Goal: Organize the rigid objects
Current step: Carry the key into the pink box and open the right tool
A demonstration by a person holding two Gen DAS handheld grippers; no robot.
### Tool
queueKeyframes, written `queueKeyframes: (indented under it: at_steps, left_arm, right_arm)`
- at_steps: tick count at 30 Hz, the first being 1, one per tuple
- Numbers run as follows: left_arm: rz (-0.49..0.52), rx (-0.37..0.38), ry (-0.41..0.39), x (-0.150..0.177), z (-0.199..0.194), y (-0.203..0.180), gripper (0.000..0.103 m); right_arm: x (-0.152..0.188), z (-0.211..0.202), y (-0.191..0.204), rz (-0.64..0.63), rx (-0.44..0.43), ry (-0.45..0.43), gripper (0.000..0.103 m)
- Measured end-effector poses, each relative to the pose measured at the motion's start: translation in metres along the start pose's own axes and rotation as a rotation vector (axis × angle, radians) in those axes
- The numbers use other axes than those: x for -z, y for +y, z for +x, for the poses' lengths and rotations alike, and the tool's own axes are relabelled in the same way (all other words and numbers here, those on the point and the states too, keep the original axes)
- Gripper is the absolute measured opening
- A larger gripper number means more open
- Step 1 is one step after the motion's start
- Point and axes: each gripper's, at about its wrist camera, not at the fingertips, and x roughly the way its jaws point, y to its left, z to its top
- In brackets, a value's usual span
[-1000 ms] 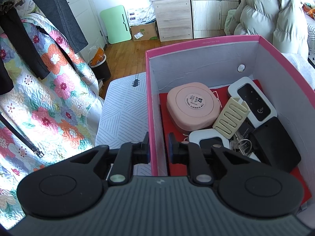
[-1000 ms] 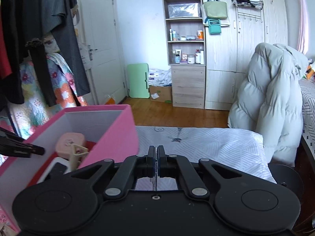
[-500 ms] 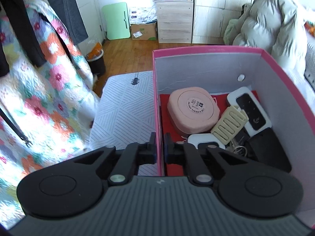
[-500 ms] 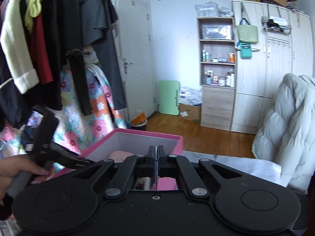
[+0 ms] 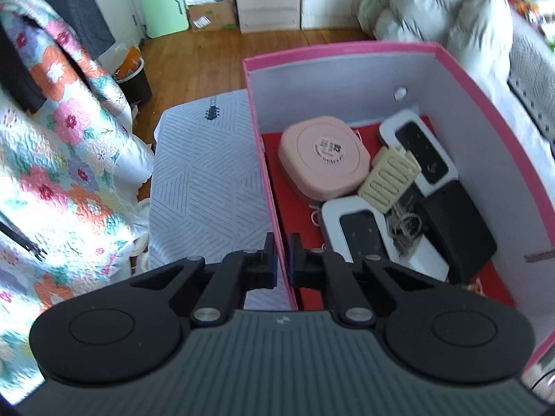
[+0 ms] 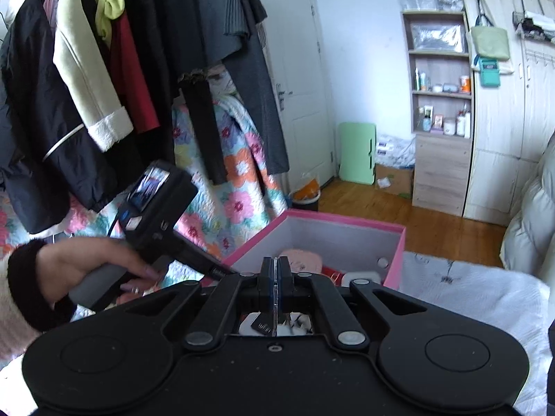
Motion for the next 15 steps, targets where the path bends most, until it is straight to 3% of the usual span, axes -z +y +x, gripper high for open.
queueKeyframes:
  at_steps: [4, 10, 11, 12, 15]
  left_arm:
    - [0.043, -0.032, 0.01, 0.0, 0.0, -0.009, 0.005]
    - [-0.012, -0.027, -0.02, 0.006, -0.002, -0.005, 0.005]
    - [-0.018, -0.027, -0.024, 0.008, -0.003, -0.005, 0.005]
    - [-0.021, -0.029, -0.026, 0.009, -0.003, -0.005, 0.005]
    - [-0.016, -0.034, -0.031, 0.012, -0.006, -0.007, 0.005]
  right_arm:
    - [0.008, 0.023, 0.008, 0.048, -0.071, 0.083, 0.003]
    - [0.018, 0.066, 0.016, 0.146, -0.193, 0.181, 0.003]
    - [0.02, 0.073, 0.015, 0.181, -0.191, 0.191, 0.004]
    - [0.021, 0.08, 0.015, 0.214, -0.176, 0.198, 0.01]
    - [0.026, 0.083, 0.011, 0.247, -0.106, 0.187, 0.011]
